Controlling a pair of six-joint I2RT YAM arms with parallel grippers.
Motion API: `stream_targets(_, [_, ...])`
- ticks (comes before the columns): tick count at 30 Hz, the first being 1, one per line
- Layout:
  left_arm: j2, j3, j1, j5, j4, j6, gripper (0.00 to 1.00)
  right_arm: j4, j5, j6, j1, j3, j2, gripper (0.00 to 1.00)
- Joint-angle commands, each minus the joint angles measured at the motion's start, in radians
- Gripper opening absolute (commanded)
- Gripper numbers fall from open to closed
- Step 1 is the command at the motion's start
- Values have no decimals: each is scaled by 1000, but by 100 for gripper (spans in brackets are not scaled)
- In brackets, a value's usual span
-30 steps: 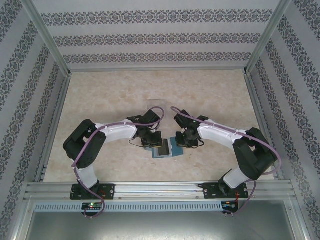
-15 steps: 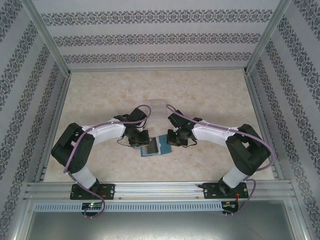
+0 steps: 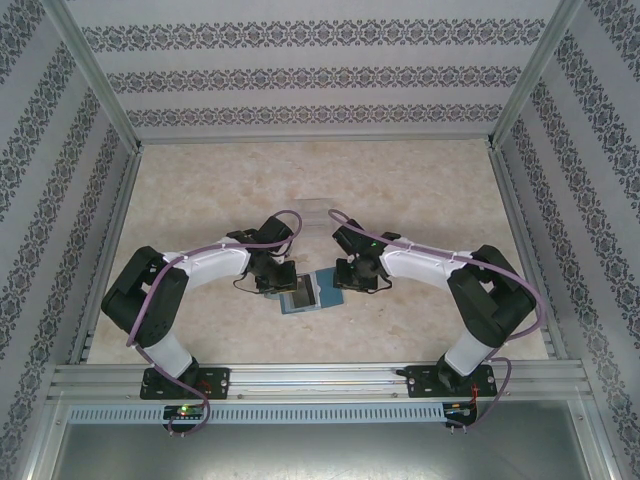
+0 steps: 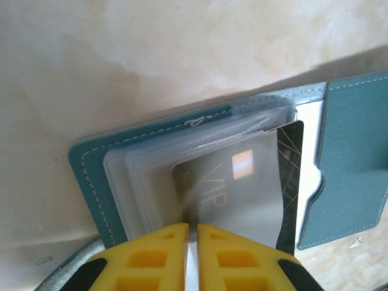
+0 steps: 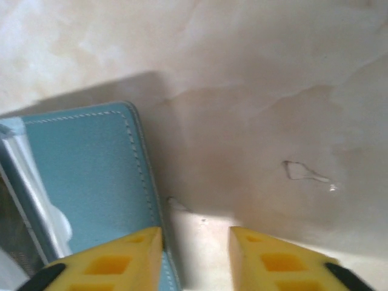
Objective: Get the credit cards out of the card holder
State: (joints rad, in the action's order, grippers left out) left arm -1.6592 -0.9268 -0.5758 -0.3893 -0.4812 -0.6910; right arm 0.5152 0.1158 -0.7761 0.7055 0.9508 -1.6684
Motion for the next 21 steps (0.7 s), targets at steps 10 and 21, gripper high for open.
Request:
stream_targets(10, [90,23,7,35,-87,5,13,189,-149,63,75,99,-92,40])
stream_targets(21, [92,62,7,30,-52,-2,12,228,-154,64,83,126,-29,40])
